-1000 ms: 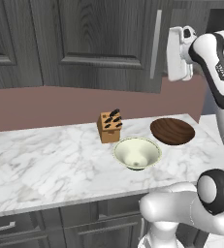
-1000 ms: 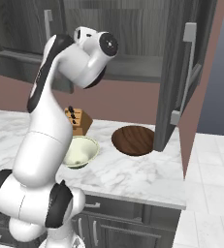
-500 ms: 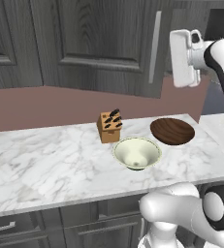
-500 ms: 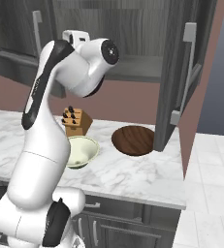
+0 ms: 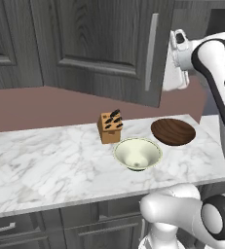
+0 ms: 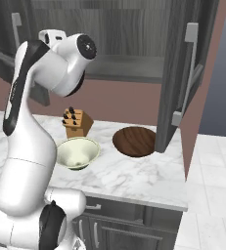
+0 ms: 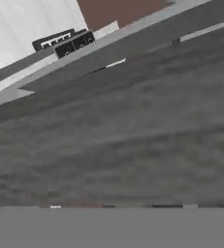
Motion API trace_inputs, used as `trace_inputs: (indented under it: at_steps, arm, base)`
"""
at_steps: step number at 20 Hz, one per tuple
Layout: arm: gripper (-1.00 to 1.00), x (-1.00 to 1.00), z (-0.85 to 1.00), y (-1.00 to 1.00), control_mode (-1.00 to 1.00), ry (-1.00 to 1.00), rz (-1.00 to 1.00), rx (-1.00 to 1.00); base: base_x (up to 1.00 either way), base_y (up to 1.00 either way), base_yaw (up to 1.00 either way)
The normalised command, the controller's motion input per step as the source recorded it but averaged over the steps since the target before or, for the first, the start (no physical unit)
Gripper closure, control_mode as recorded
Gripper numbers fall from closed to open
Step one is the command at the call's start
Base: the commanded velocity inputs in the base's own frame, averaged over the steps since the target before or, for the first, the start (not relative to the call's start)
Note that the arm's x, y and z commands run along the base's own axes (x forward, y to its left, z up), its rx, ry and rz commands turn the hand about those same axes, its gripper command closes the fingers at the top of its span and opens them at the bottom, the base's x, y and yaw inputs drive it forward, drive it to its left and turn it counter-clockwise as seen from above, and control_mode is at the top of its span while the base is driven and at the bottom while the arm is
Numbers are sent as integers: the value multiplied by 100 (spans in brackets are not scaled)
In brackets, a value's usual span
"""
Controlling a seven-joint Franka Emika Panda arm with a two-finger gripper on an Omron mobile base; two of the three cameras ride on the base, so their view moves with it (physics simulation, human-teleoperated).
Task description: Open the cabinet. Pick the bowls from the counter and place them in the cabinet. Then close the cabinet.
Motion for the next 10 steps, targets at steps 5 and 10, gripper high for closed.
trace_inputs:
  at_steps: [5, 10]
  arm:
    - [-100, -19, -10, 100, -100, 3, 16, -5]
    - [-100, -84, -13, 100, -100, 0, 23, -5]
  base:
    - [0, 0, 0]
    - [0, 0, 0]
